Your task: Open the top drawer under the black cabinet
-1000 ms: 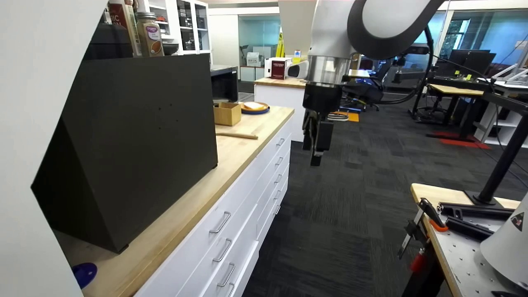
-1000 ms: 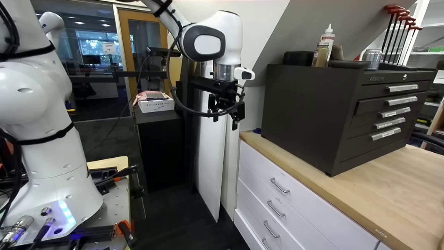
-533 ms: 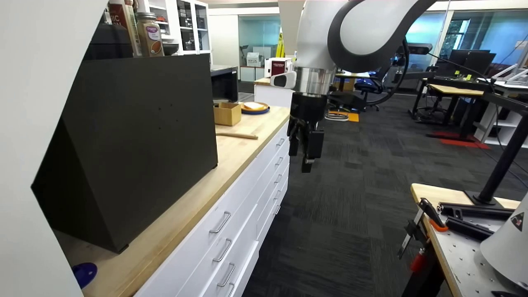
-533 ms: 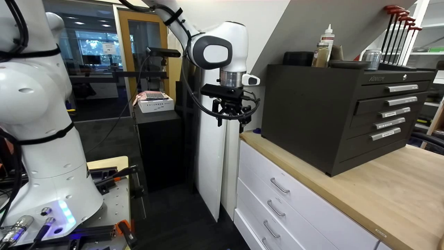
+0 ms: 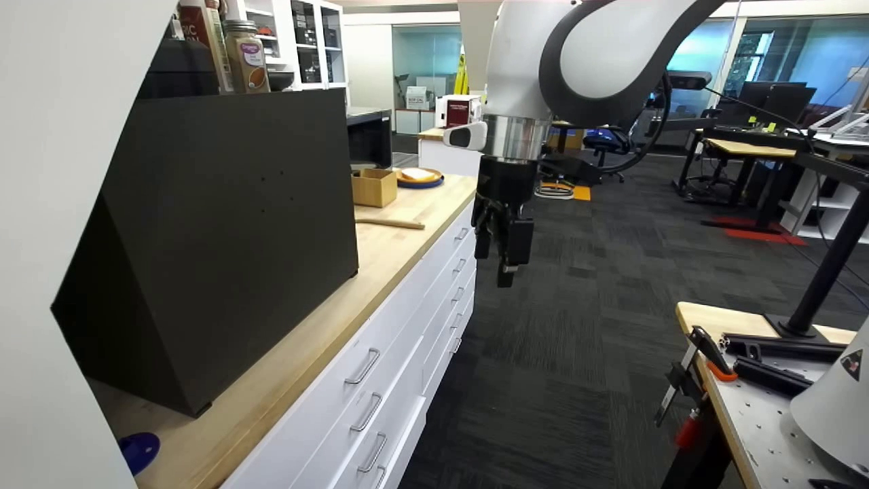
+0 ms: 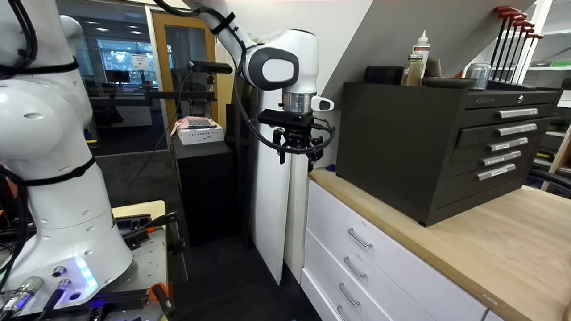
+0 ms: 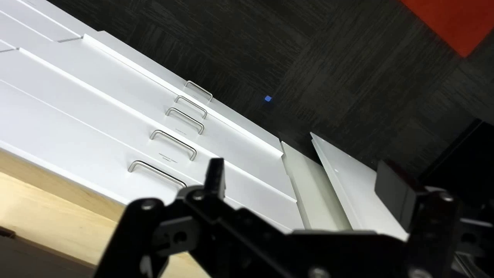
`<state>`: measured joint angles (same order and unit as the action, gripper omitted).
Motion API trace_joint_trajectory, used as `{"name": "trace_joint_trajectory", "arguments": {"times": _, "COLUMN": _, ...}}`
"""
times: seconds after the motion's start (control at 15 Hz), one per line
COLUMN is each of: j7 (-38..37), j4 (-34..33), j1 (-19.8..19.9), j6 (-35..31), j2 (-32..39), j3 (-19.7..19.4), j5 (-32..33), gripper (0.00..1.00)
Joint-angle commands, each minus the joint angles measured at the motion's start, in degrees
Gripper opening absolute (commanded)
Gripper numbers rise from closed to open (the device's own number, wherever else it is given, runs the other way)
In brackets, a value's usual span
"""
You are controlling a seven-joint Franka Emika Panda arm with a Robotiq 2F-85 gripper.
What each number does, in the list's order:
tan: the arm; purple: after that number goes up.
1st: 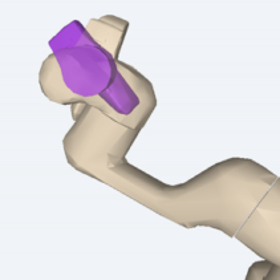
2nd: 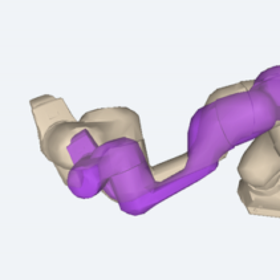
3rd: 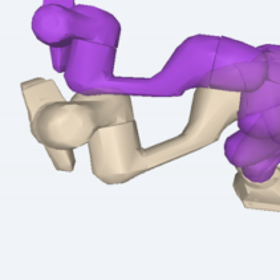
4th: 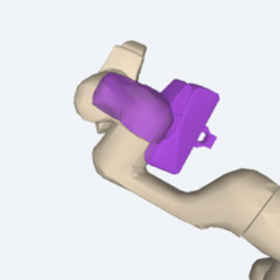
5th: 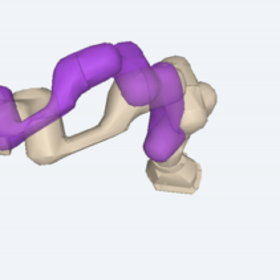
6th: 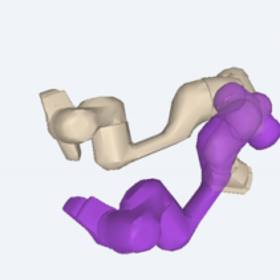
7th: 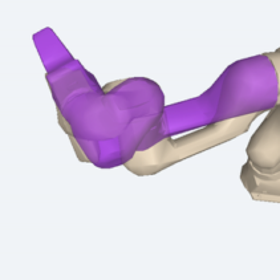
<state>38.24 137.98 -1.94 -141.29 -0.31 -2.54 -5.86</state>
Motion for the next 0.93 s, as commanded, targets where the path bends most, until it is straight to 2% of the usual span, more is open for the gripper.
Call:
{"name": "trace_joint_trajectory", "arguments": {"times": 0.0, "j7": 2.72, "j4": -0.5, "j1": 0.75, "j6": -5.71, "j2": 3.65, "j3": 1.05, "j5": 6.55, "gripper": 1.0}}
{"name": "trace_joint_trajectory", "arguments": {"times": 0.13, "j7": 2.23, "j4": -1.31, "j1": 1.1, "j6": -10.11, "j2": 6.84, "j3": 1.13, "j5": 10.67, "gripper": 1.0}}
{"name": "trace_joint_trajectory", "arguments": {"times": 0.6, "j7": 6.21, "j4": -3.59, "j1": 3.41, "j6": -26.47, "j2": 18.83, "j3": 2.47, "j5": 18.62, "gripper": 1.0}}
{"name": "trace_joint_trajectory", "arguments": {"times": 0.87, "j7": 10.76, "j4": -5.64, "j1": 6.53, "j6": -33.12, "j2": 24.94, "j3": 5.65, "j5": 21.47, "gripper": 1.0}}
